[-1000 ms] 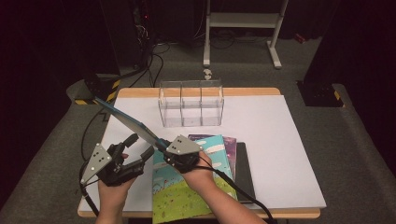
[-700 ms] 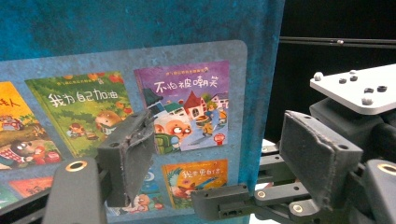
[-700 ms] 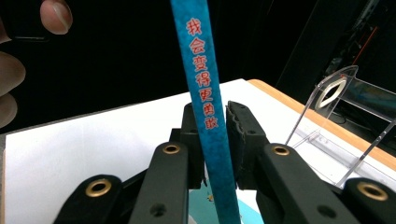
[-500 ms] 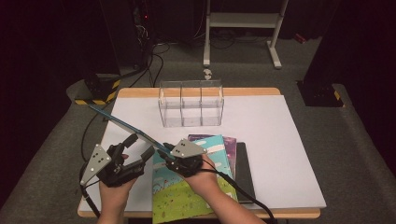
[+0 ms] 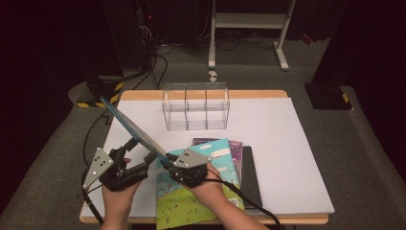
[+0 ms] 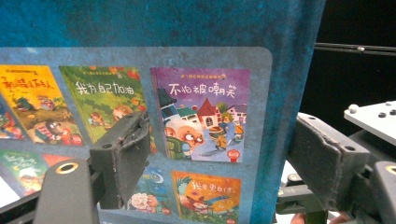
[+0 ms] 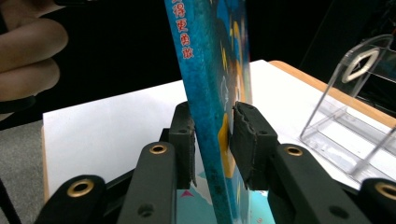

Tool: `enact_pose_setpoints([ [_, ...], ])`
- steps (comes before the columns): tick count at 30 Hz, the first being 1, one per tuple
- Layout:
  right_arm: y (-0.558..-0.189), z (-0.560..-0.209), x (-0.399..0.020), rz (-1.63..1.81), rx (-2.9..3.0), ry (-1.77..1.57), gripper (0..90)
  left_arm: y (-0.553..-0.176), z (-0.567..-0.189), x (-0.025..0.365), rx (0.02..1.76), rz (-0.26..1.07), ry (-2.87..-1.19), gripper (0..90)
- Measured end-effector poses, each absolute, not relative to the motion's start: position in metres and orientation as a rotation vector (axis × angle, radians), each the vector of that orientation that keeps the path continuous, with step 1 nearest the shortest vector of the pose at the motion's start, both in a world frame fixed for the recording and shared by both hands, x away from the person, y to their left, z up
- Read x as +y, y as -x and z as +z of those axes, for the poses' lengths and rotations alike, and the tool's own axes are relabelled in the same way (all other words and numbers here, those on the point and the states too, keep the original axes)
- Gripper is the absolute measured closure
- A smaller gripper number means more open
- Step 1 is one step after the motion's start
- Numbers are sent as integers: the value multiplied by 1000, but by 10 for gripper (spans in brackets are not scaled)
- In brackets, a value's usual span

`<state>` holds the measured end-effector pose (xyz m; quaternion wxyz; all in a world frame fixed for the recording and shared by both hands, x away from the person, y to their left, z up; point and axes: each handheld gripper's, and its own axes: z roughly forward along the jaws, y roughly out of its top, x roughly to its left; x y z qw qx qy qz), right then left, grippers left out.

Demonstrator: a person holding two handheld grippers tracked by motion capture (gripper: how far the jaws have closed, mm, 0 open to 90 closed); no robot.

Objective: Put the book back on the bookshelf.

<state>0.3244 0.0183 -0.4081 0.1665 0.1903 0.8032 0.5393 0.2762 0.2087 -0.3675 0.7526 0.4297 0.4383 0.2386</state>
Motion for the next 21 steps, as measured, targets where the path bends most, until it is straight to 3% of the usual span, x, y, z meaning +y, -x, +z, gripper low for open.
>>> enact_pose_setpoints([
  [13, -321, -409, 26, 1560, 2306, -504, 647, -281, -366, 209, 1015, 585, -917, 238],
  [21, -307, -398, -13, 1599, 2278, -501, 576, -288, -363, 214, 1040, 630, -904, 272],
])
